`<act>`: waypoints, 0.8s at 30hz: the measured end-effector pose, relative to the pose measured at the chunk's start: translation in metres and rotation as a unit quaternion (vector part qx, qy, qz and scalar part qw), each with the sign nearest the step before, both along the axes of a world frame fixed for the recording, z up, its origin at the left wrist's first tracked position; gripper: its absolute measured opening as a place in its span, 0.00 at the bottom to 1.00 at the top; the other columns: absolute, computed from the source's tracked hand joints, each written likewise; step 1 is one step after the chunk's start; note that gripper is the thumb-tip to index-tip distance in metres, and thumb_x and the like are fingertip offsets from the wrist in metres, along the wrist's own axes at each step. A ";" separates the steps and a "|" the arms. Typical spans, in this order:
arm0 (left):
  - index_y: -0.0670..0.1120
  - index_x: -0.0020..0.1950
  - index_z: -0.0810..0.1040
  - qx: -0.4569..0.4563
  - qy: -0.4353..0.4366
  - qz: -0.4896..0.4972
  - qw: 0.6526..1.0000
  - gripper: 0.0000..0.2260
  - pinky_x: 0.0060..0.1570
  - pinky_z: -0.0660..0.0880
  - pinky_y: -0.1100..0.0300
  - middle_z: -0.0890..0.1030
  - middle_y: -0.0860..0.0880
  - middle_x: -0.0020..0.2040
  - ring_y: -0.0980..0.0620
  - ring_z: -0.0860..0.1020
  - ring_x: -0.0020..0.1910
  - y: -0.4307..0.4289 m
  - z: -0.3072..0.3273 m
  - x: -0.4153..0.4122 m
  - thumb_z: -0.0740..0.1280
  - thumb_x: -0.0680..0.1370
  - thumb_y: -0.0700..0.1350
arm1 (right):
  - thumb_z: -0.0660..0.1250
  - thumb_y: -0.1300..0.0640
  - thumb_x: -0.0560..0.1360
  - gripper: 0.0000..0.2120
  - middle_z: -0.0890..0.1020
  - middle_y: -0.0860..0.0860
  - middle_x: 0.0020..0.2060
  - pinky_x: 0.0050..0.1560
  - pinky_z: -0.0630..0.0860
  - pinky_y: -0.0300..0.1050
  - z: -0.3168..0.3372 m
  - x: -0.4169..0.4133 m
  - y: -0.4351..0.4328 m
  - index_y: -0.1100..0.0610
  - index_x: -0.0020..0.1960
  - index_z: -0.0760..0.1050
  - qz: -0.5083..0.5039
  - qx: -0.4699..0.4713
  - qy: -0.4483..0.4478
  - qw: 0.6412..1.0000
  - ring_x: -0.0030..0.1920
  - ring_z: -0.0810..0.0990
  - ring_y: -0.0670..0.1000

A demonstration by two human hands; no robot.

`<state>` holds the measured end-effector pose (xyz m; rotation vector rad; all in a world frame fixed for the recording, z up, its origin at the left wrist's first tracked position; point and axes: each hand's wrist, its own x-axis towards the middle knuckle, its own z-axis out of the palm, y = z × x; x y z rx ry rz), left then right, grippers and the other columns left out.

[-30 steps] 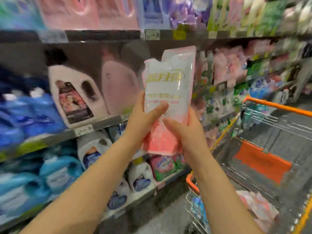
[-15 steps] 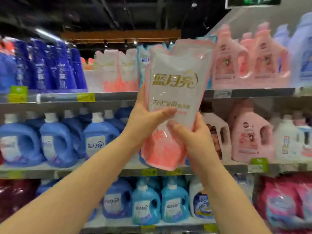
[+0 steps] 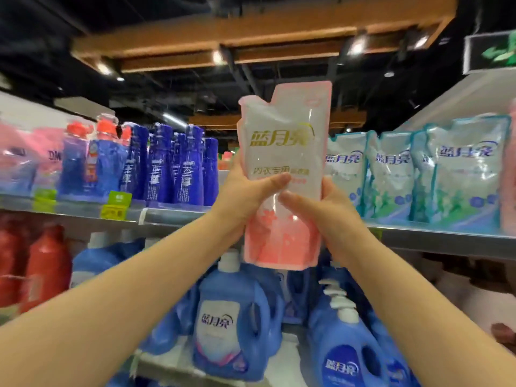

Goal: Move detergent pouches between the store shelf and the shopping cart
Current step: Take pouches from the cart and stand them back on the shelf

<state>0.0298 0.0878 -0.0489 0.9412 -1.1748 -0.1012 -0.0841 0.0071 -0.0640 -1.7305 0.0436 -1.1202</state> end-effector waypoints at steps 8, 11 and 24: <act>0.44 0.65 0.72 0.016 -0.047 0.003 0.999 0.32 0.56 0.77 0.44 0.80 0.43 0.56 0.44 0.80 0.55 -0.060 0.100 0.083 0.77 0.62 0.45 | 0.73 0.59 0.70 0.15 0.83 0.52 0.44 0.43 0.80 0.43 0.103 0.089 -0.074 0.55 0.55 0.75 -0.028 -0.103 0.011 0.994 0.42 0.83 0.49; 0.44 0.64 0.72 0.020 -0.030 0.009 0.999 0.31 0.55 0.76 0.42 0.81 0.43 0.56 0.44 0.80 0.55 -0.084 0.107 0.115 0.76 0.63 0.43 | 0.73 0.61 0.70 0.18 0.83 0.56 0.50 0.55 0.79 0.54 0.111 0.121 -0.094 0.57 0.58 0.75 -0.002 -0.088 0.035 0.996 0.50 0.83 0.55; 0.46 0.64 0.70 0.105 -0.005 0.021 0.994 0.30 0.57 0.76 0.48 0.79 0.44 0.56 0.45 0.78 0.57 -0.190 0.066 0.221 0.77 0.65 0.39 | 0.73 0.67 0.68 0.17 0.82 0.58 0.53 0.57 0.78 0.50 0.082 0.218 -0.187 0.59 0.55 0.76 -0.035 -0.012 0.168 0.985 0.54 0.81 0.57</act>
